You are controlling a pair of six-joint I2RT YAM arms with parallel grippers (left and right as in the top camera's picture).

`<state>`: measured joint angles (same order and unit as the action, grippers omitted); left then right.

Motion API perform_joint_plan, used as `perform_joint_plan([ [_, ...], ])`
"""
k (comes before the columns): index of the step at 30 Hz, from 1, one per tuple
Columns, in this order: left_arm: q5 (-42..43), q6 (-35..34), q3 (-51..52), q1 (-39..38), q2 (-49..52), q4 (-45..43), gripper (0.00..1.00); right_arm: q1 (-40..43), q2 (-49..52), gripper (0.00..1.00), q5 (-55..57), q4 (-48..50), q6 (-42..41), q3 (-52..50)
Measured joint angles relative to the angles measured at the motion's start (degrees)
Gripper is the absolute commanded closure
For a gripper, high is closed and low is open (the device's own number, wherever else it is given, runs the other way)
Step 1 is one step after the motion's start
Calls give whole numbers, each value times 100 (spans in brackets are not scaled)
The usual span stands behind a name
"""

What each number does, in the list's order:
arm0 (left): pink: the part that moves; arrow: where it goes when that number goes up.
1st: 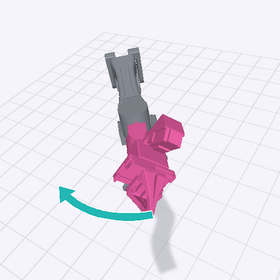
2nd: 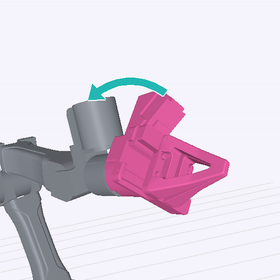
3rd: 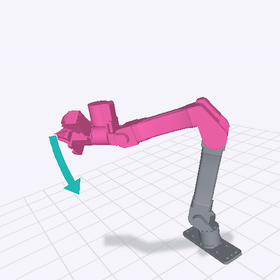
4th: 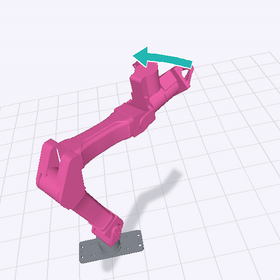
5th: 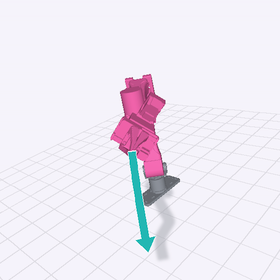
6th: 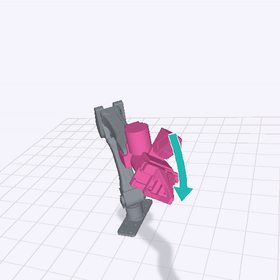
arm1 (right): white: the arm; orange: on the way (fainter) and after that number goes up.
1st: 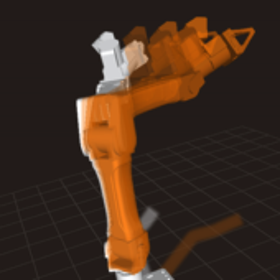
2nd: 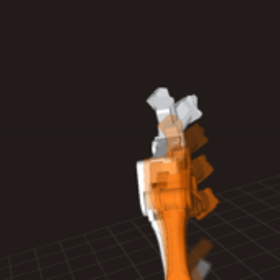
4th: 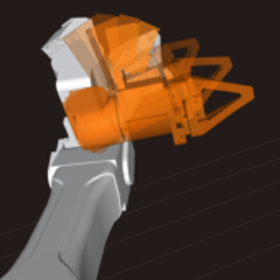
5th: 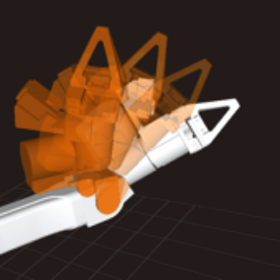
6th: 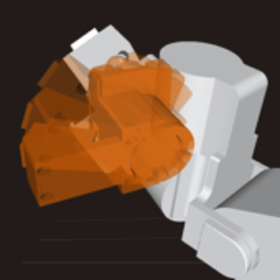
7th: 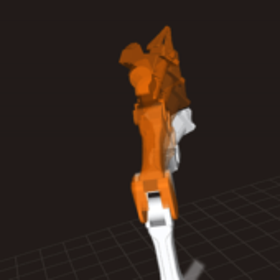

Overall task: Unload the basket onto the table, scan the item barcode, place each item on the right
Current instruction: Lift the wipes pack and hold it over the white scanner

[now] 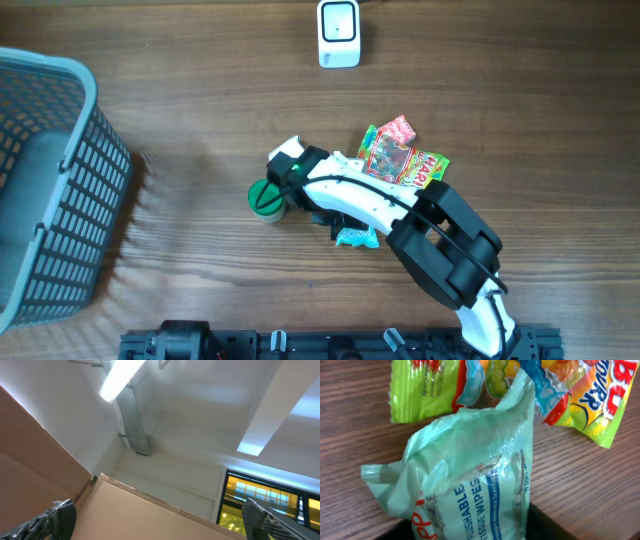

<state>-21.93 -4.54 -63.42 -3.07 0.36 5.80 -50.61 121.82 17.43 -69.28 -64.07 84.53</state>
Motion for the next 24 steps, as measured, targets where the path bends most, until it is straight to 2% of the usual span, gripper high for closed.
perform_joint_plan([
  [3, -79, 0, 0, 0, 0, -9, 0, 0, 0, 81, -4, -59, -13, 9],
  [6, -94, 0, 0, 0, 0, -9, 0, -4, 0, 83, -2, -92, -15, 28],
  [7, -96, 0, 0, 0, 0, -9, 0, -4, 0, 88, -9, -138, 22, 39],
  [8, -96, 0, 0, 0, 0, -9, 0, -4, 0, 96, -48, -208, 107, 48],
  [11, -96, 0, 0, 0, 0, -9, 0, 17, 15, 96, -588, -402, 850, 365],
  [16, -96, 0, 0, 0, 0, -9, 0, 345, -15, 96, -2247, -297, 2339, 1257],
  [22, -96, 0, 0, 0, 0, -9, 0, 1447, -435, 96, -5058, -76, 4273, 1283],
  [24, -96, 0, 0, 0, 0, 2, 0, 1836, -520, 96, -5893, -76, 4693, 1292],
])
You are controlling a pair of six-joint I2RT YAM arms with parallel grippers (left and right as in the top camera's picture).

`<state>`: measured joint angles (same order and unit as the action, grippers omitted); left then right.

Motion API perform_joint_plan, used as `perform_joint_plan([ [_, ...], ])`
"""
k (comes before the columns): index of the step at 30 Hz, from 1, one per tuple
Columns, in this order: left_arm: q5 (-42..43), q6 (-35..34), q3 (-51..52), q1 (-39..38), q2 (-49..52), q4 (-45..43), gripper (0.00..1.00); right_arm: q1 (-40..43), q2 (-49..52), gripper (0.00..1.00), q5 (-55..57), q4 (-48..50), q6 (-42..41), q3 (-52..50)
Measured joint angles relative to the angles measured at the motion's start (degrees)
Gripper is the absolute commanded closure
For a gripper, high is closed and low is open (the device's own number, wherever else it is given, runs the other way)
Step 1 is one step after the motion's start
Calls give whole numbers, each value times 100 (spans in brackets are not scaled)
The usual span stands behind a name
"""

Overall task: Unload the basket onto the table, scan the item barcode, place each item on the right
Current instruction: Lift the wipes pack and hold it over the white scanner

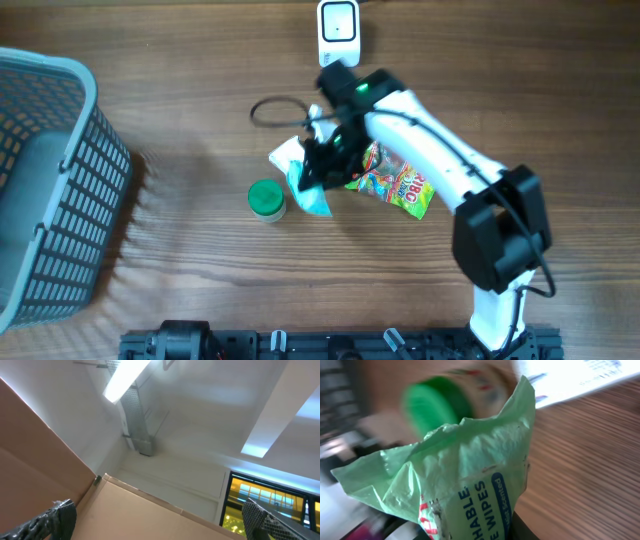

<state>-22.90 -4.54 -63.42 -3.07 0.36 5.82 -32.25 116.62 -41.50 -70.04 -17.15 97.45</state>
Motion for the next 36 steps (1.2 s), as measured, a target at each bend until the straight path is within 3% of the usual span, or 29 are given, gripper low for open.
perform_joint_plan([
  [5, 0, 24, -2, 0, 0, 350, 0, 857, -22, 96, -2006, 2, 623, 2],
  [10, -2, 39, 7, 0, 0, 1014, 0, 1480, -24, 96, -3309, 131, 496, 2],
  [14, -2, -68, 11, 0, 0, 1965, 0, 1770, -24, 96, -3545, 350, 306, 2],
  [17, -4, -680, 173, 0, 0, 2559, 0, 1821, -24, 96, -3609, 363, 238, 2],
  [22, 63, -1355, 1506, 0, 2, 2264, 0, 1821, -24, 96, -3582, 348, 219, 2],
  [26, 321, -1449, 2750, 0, 35, 2026, 0, 1821, -24, 96, -3556, 334, 216, 2],
  [36, 1198, -1493, 4444, 0, 39, 1602, 0, 1821, -24, 96, -3536, 409, 201, 2],
])
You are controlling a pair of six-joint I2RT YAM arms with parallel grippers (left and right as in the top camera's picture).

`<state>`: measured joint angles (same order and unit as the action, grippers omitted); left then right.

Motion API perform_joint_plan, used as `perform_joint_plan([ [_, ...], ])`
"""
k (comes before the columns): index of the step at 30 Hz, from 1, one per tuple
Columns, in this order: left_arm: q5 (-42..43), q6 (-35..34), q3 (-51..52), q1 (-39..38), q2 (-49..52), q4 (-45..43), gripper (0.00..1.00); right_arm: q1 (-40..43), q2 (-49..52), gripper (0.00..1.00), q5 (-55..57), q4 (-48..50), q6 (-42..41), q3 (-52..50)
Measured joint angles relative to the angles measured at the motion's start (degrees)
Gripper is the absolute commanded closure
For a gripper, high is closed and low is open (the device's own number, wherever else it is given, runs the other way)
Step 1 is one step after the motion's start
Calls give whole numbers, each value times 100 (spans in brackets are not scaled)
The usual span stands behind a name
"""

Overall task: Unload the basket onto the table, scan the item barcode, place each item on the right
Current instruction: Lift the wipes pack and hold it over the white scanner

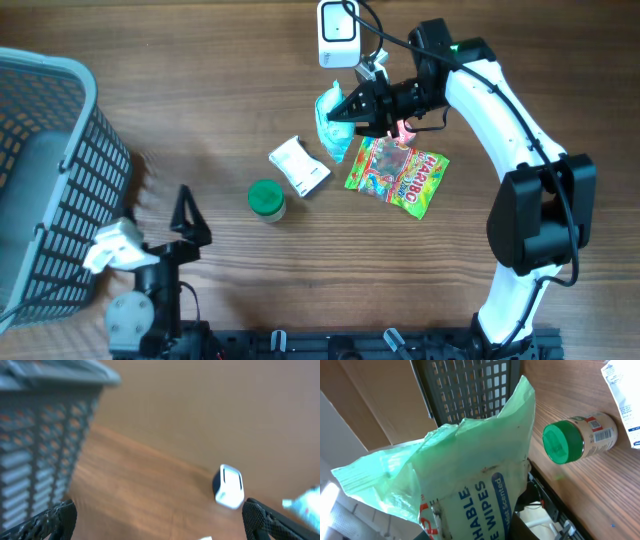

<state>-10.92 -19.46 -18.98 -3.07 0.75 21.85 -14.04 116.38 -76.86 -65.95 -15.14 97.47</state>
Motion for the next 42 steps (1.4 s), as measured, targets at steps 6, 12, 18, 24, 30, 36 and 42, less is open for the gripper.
perform_joint_plan([
  [6, 378, -2, 260, 0, 0, 393, 0, 0, 0, 96, 0, 455, -7, 0],
  [12, 402, -22, 269, 0, 0, 1137, 0, 0, 0, 96, -352, 581, -529, 0],
  [18, 404, -20, 269, 0, 0, 1300, 0, 0, 0, 96, -671, 584, -1086, 0],
  [24, 457, -22, 269, 0, 0, 1725, 0, 0, 0, 96, -564, 251, -1252, 0],
  [30, 487, -22, 269, 0, -2, 1978, 0, -4, 0, 95, -1064, 59, -1344, 0],
  [36, 487, -22, 269, 0, -2, 1980, 0, -7, 0, 96, -1246, -68, -1513, -2],
  [42, 487, -22, 269, 0, -2, 1980, 0, -7, 0, 96, -1246, 439, -155, -2],
])
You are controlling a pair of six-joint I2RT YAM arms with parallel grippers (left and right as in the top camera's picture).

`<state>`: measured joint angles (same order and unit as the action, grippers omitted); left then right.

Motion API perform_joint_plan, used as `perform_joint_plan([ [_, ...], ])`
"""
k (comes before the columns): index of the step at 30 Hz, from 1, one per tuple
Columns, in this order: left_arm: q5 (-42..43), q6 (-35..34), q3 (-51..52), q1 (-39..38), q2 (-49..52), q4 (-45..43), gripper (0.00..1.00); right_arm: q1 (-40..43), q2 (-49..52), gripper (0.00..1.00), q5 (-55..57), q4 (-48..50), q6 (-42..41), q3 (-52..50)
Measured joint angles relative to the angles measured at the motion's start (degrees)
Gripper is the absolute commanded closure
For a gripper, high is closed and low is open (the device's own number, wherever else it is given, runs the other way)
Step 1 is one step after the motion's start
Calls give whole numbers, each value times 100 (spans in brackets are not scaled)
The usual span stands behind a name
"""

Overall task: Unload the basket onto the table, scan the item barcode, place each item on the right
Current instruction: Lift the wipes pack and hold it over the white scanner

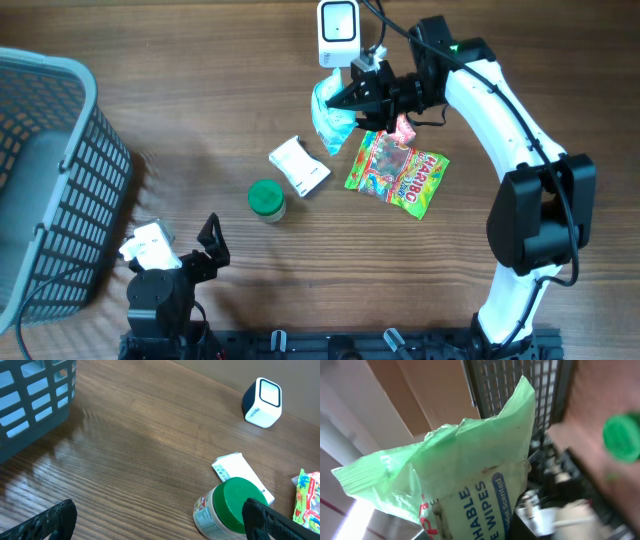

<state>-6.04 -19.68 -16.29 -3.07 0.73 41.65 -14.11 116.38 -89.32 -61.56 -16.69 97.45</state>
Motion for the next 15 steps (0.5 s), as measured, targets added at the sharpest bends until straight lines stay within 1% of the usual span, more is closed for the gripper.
perform_joint_plan([
  [2, 0, 0, 0, 0, 0, 7, 0, 0, 0, 96, 17, 195, 979, 0],
  [3, 0, 0, 0, 0, 0, 7, 0, 2, 0, 96, 83, 210, 1344, 0],
  [4, 0, 0, 0, 0, 0, 4, 0, 2, 0, 96, 186, 214, 1552, 0],
  [6, 0, 0, 0, 0, 0, 4, 0, 0, 0, 96, 791, 474, 2011, -2],
  [7, 0, 0, 0, 0, 0, 9, 0, 0, 0, 96, 1073, 627, 2079, -2],
  [9, 0, 0, 0, 0, 0, 13, 0, -4, 0, 96, 2050, 1106, 2238, -2],
  [13, 0, 0, 0, 0, 0, 17, 0, -9, 0, 95, 4022, 2170, 2083, -2],
  [15, 0, 0, 0, 0, 0, 17, 0, -17, 0, 95, 4789, 2634, 2024, -2],
])
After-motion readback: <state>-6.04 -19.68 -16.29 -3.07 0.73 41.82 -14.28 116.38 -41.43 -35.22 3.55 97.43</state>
